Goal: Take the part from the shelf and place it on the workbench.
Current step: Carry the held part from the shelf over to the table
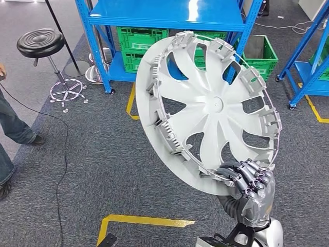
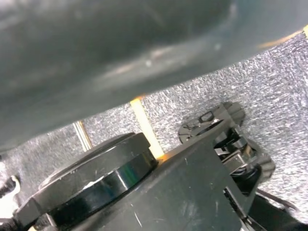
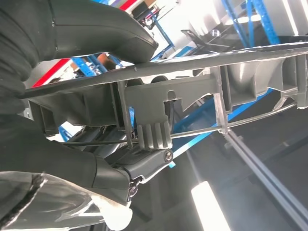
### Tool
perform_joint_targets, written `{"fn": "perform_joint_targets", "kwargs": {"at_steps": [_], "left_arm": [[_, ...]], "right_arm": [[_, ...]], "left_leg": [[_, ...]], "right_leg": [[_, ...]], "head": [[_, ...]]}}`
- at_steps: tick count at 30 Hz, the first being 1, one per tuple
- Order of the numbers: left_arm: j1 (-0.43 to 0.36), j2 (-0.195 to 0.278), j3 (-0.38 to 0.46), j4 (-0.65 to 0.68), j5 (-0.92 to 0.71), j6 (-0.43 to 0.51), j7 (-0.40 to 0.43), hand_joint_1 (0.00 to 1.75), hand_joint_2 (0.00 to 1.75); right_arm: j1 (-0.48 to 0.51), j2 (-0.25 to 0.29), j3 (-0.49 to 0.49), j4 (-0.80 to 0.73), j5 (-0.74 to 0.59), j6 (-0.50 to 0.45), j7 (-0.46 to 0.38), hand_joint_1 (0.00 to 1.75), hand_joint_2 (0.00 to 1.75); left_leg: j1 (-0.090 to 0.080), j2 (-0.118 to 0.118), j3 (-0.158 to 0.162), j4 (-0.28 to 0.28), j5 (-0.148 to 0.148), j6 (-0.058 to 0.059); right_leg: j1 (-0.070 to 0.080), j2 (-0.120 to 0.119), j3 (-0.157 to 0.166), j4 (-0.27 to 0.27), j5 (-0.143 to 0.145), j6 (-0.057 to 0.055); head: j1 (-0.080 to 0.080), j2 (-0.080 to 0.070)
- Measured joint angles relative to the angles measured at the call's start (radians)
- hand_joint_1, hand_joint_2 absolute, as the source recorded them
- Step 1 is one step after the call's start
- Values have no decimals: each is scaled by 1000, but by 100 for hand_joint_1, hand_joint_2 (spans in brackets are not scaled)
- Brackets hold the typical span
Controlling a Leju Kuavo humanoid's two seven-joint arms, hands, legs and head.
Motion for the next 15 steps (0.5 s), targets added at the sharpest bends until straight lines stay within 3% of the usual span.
{"fn": "perform_joint_targets", "kwargs": {"at_steps": [1, 2, 5, 7, 10, 12, 14, 15], "left_arm": [[1, 0, 0, 0, 0, 0, 0, 0, 0], [1, 0, 0, 0, 1, 0, 0, 0, 0], [1, -1, 0, 0, 1, 0, 0, 0, 0], [1, 0, 0, 0, 2, 0, 0, 0, 0], [1, 2, 0, 0, 2, 1, -1, 0, 0], [0, 2, 0, 0, 2, 1, -1, 0, 0], [1, 2, 0, 0, 3, 1, -1, 0, 0], [3, 2, 0, 0, 3, 2, -1, 0, 0]], "right_arm": [[1, -1, 0, 0, -2, 0, -1, 175, 175], [2, -2, 0, 1, -4, 0, -2, 175, 175], [2, -4, 1, 2, -5, 0, -5, 175, 175], [0, -4, 2, 1, -5, 0, -6, 175, 175], [1, -4, 2, 1, -5, 0, -7, 175, 175], [0, -4, 3, 1, -5, 0, -7, 175, 175], [-1, -4, 6, 1, -5, 0, -7, 175, 175], [-1, -4, 7, 1, -5, 0, -7, 175, 175]], "left_leg": [[0, 6, -3, 3, -1, -2], [2, 13, -5, 7, -4, -5], [7, 33, -9, 32, -19, -26], [5, 45, -12, 49, -29, -41], [6, 56, -13, 58, -36, -53], [12, 29, -30, 104, -76, -64], [15, -6, -78, 225, -148, -70], [15, -12, -105, 291, -176, -71]], "right_leg": [[-1, -1, -13, 33, -7, 2], [-3, -3, -7, 26, 5, 4], [-7, -41, 95, -156, 80, 11], [-2, -57, 132, -218, 88, 0], [0, -29, 125, -211, 89, -24], [-3, -11, 120, -210, 95, -35], [-3, 9, 114, -210, 99, -43], [-1, 20, 112, -210, 101, -46]], "head": [[0, 0], [0, 0], [1, 0], [1, 0], [-1, 0], [-2, 0], [-3, 0], [-3, 0]]}}
